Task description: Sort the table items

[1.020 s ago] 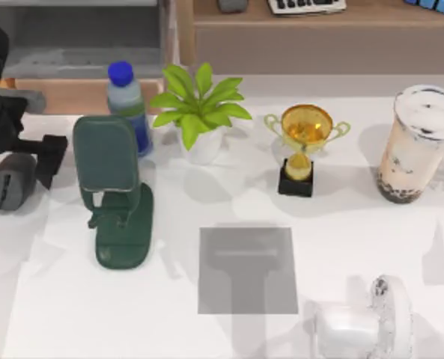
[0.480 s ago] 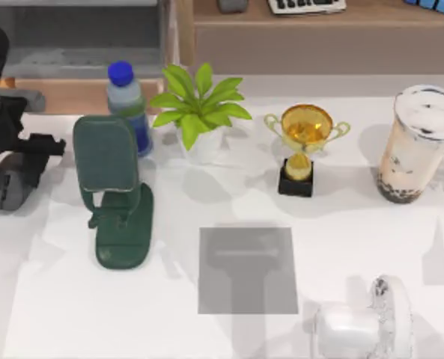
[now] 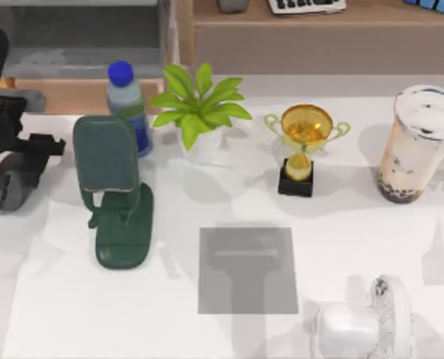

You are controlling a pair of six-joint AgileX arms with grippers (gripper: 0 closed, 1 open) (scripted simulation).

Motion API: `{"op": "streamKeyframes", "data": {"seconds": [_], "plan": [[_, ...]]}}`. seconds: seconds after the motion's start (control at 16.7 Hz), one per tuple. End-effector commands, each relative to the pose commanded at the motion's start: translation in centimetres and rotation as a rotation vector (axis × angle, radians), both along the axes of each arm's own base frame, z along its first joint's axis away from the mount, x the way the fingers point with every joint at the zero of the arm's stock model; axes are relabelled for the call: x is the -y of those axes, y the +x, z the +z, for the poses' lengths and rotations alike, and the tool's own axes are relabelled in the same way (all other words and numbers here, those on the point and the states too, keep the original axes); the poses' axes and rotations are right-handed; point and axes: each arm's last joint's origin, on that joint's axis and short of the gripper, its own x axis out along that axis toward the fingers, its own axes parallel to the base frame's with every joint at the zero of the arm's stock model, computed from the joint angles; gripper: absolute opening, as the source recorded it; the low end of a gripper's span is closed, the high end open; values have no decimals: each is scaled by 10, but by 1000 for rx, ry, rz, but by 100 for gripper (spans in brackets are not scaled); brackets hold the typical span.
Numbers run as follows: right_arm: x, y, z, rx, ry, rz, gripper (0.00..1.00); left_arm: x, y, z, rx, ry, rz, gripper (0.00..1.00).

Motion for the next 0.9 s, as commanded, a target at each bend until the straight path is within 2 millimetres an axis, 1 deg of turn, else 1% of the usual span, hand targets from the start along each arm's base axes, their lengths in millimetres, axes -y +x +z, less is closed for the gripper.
{"op": "streamKeyframes", "data": {"seconds": [0.06,0.18,0.24,0.42,0.66,0.78,0.9], "plan": [[0,0,0,0,0,0,100,1,1,11,24,1,-3,0],[0,0,0,0,0,0,100,1,2,16,25,0,-2,0],[0,0,0,0,0,0,100,1,4,22,26,1,-2,0],[0,0,0,0,0,0,100,1,6,55,19,1,-4,0],[0,0,0,0,0,0,100,0,2,101,15,1,-2,0],[0,0,0,0,0,0,100,1,1,111,24,1,-3,0],[0,0,0,0,0,0,100,1,1,111,24,1,-3,0]]}}
